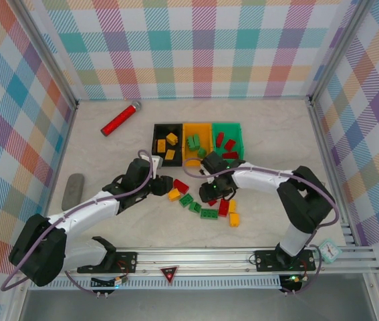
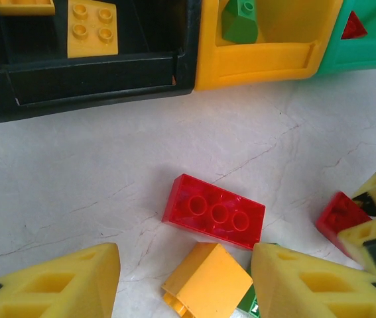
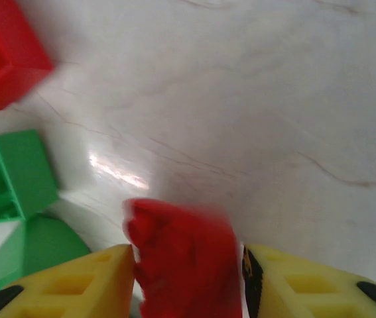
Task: Sort the legos into containers by color
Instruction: Pick up the lego from the bottom-center of the table, then place the lego in the container.
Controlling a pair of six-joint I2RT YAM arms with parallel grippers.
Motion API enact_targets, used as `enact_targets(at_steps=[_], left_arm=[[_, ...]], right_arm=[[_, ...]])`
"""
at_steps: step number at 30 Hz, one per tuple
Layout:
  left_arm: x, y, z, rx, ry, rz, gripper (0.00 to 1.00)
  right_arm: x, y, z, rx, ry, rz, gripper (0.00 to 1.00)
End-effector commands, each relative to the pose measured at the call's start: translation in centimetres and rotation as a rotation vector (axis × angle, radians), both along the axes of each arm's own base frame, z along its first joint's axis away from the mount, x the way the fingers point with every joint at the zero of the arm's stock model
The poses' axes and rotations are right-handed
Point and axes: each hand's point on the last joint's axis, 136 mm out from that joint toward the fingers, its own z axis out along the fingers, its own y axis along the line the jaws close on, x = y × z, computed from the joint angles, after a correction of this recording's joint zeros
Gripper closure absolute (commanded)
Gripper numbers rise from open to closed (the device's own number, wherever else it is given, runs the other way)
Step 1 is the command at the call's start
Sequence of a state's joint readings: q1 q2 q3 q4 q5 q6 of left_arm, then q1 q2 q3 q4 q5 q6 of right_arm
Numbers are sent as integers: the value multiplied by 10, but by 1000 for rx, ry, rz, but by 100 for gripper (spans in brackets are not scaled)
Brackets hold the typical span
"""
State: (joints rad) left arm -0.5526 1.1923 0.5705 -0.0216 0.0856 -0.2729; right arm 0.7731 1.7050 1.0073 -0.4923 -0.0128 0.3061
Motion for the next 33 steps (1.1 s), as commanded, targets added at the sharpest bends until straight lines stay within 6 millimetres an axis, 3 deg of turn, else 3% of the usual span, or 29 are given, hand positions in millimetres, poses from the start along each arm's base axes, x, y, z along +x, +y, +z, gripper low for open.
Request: enact_targets(at_steps=[1,10,18,21,27,33], left_arm=[[5,-3,6,-24,-15,2,45],[5,-3,10,-28,-22,1,45],[5,-4,10,-30,-21,-1,45],[5,-5,7,-26,-6,-3,45],[5,-7,3,-28,9,-10,45],[6,-8,1,-27,17,-15,45]], right_arm=[[3,-4,-7,-96,-27,12,53],[7,1,1,-87,-63,9,76],[25,7,37,-2,-142,-42,78],[44,5,52,22,-162,-58,78],[91,-18,92,61,-214,-145,79],[148,-57,113,45,-263,-272,79]])
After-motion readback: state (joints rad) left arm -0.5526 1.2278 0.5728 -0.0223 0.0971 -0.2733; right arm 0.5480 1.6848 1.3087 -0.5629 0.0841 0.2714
